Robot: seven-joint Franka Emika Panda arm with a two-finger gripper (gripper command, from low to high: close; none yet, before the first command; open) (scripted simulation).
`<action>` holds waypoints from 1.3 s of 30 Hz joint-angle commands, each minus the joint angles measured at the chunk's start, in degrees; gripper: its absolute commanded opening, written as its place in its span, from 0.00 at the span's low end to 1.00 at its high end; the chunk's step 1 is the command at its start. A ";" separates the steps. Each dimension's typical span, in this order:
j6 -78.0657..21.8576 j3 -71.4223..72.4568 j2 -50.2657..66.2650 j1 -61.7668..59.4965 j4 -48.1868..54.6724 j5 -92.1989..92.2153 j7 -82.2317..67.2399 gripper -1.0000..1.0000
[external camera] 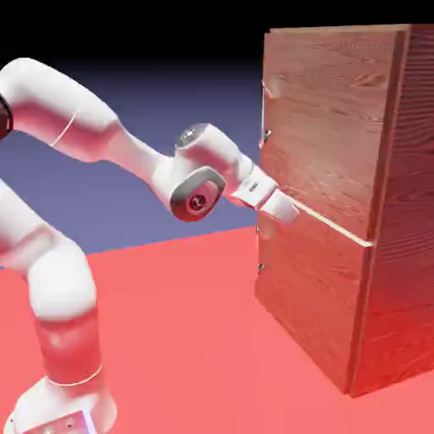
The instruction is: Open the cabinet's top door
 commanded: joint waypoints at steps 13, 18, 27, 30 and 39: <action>0.05 17.51 -9.96 -13.42 7.54 31.30 32.40 0.50; 0.06 24.25 -13.79 -18.58 10.43 43.34 44.86 0.50; 0.10 36.37 -20.68 -27.87 15.65 65.00 67.29 0.50; 0.11 40.41 -22.98 -30.97 17.39 72.23 74.77 0.50; 0.14 52.53 -29.88 -40.26 22.60 93.89 97.20 0.50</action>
